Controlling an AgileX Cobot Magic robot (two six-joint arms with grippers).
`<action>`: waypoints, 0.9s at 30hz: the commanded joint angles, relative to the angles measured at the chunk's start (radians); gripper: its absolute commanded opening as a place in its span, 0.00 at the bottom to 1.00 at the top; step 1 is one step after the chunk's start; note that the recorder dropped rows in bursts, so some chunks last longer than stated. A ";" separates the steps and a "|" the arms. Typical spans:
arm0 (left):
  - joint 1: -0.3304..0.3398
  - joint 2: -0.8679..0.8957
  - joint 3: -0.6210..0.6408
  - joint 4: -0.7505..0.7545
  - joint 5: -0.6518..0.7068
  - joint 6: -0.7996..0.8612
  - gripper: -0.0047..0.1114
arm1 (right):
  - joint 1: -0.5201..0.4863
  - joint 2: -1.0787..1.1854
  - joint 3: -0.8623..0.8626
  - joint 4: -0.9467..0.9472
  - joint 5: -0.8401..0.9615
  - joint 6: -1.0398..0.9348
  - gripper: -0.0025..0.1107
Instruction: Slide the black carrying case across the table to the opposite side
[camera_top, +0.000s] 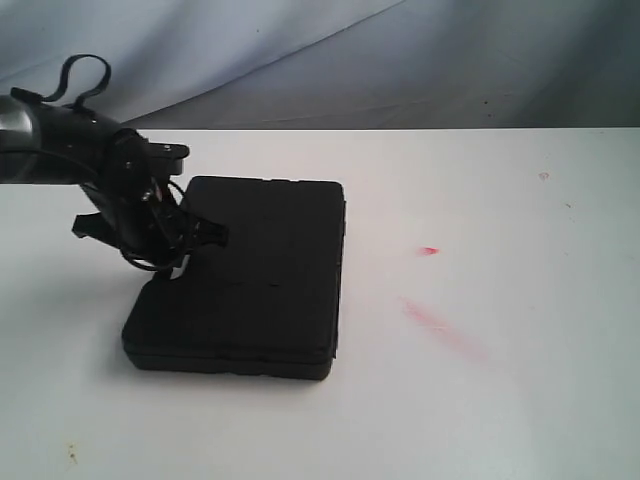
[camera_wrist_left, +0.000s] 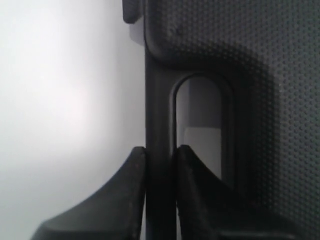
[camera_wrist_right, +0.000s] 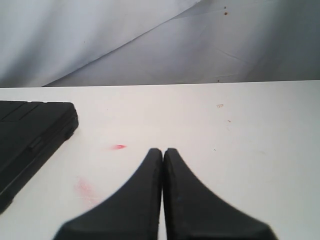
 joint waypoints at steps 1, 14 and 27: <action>0.087 -0.064 0.107 0.037 -0.048 0.070 0.04 | -0.009 -0.003 0.003 0.007 -0.002 0.002 0.02; 0.275 -0.142 0.226 -0.026 -0.106 0.214 0.04 | -0.009 -0.003 0.003 0.007 -0.002 0.002 0.02; 0.275 -0.145 0.226 -0.032 -0.106 0.248 0.04 | -0.009 -0.003 0.003 0.007 -0.002 0.002 0.02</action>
